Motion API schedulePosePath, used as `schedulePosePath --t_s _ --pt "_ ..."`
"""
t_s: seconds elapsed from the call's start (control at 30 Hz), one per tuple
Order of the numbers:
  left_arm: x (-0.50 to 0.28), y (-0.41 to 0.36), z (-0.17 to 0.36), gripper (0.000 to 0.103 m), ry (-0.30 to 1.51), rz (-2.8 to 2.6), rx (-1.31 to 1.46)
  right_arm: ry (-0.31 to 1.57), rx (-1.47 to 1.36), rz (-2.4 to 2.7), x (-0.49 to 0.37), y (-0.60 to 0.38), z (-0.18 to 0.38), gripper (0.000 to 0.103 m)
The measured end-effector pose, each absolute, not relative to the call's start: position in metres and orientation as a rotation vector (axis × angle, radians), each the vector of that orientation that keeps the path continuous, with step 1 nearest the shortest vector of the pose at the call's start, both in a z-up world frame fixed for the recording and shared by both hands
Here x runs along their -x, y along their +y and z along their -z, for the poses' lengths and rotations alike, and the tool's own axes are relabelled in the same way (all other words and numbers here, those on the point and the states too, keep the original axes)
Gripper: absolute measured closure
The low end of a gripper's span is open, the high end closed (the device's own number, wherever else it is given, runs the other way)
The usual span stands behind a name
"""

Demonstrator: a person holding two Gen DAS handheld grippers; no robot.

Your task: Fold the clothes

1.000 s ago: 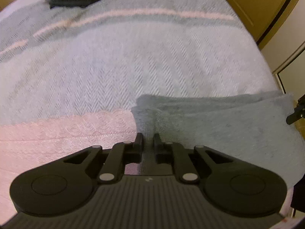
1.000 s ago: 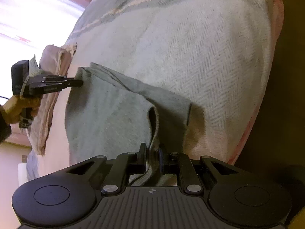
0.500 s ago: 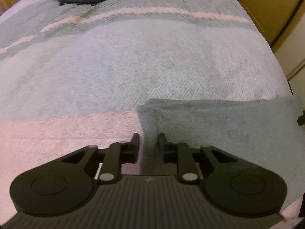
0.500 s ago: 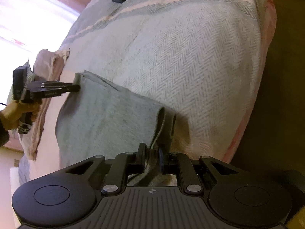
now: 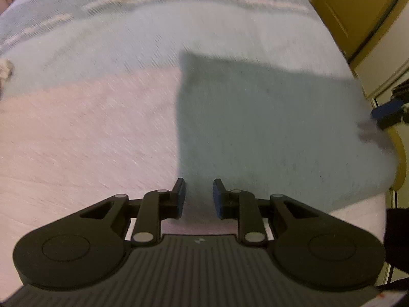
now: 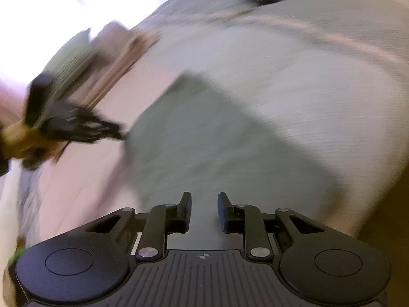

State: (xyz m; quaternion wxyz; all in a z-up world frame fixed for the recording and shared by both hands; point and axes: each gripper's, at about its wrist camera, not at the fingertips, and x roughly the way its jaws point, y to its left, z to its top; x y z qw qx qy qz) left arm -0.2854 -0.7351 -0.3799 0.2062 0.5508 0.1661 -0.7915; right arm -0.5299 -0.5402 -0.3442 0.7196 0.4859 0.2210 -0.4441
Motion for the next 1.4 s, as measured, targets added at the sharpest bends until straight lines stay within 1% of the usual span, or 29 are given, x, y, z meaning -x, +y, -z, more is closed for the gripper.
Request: schedulePosePath --t_s 0.1,0.23,0.37,0.43,0.5,0.6,0.63,0.7,0.73,0.83,0.93,1.03,1.1,1.17,1.2,1.3,1.37,1.4 --pt "0.283 -0.74 0.413 0.084 0.501 2.186 -1.502 0.563 -1.043 0.939 0.498 -0.539 0.374 0.083" --pt "0.278 -0.746 0.436 0.085 0.518 2.212 -1.442 0.614 -1.017 0.962 0.514 -0.502 0.394 0.083" --pt "0.274 -0.747 0.434 0.085 0.543 2.211 -1.406 0.61 -1.046 1.014 0.547 -0.471 0.388 0.081" --pt "0.274 -0.744 0.43 0.085 0.535 2.197 -1.406 0.646 -1.065 1.034 0.55 -0.469 0.379 0.08" --pt "0.278 -0.743 0.422 0.086 0.534 2.169 -1.407 0.682 -1.04 1.059 0.547 -0.465 0.362 0.07" --pt "0.276 -0.726 0.403 0.086 0.52 2.156 -1.382 0.628 -1.003 1.009 0.532 -0.464 0.346 0.07" --pt "0.277 -0.717 0.395 0.086 0.507 2.163 -1.369 0.619 -0.993 0.981 0.525 -0.465 0.347 0.07" --pt "0.279 -0.698 0.389 0.086 0.57 2.192 -1.328 0.646 -0.985 0.936 0.51 -0.468 0.359 0.07" --pt "0.283 -0.688 0.393 0.086 0.586 2.198 -1.332 0.664 -0.987 0.934 0.507 -0.468 0.367 0.07" --pt "0.293 -0.671 0.418 0.085 0.55 2.178 -1.387 0.688 -0.998 0.901 0.513 -0.468 0.387 0.071" --pt "0.293 -0.676 0.427 0.083 0.625 2.136 -1.35 0.699 -1.024 0.863 0.52 -0.478 0.379 0.07" --pt "0.29 -0.674 0.411 0.083 0.638 2.082 -1.33 0.699 -1.028 0.863 0.525 -0.49 0.361 0.069" --pt "0.282 -0.669 0.398 0.083 0.681 2.019 -1.287 0.721 -0.991 0.847 0.527 -0.502 0.35 0.06" --pt "0.269 -0.663 0.385 0.083 0.751 1.949 -1.227 0.744 -0.968 0.842 0.53 -0.512 0.34 0.054" --pt "0.264 -0.658 0.379 0.083 0.777 1.906 -1.198 0.759 -0.962 0.838 0.532 -0.519 0.336 0.053" --pt "0.247 -0.649 0.366 0.078 0.88 1.773 -1.097 0.796 -0.919 0.835 0.532 -0.54 0.323 0.049" --pt "0.236 -0.643 0.362 0.071 0.939 1.693 -1.014 0.806 -0.89 0.843 0.535 -0.555 0.315 0.049" --pt "0.229 -0.64 0.36 0.071 0.967 1.661 -0.971 0.809 -0.882 0.85 0.534 -0.564 0.311 0.048"
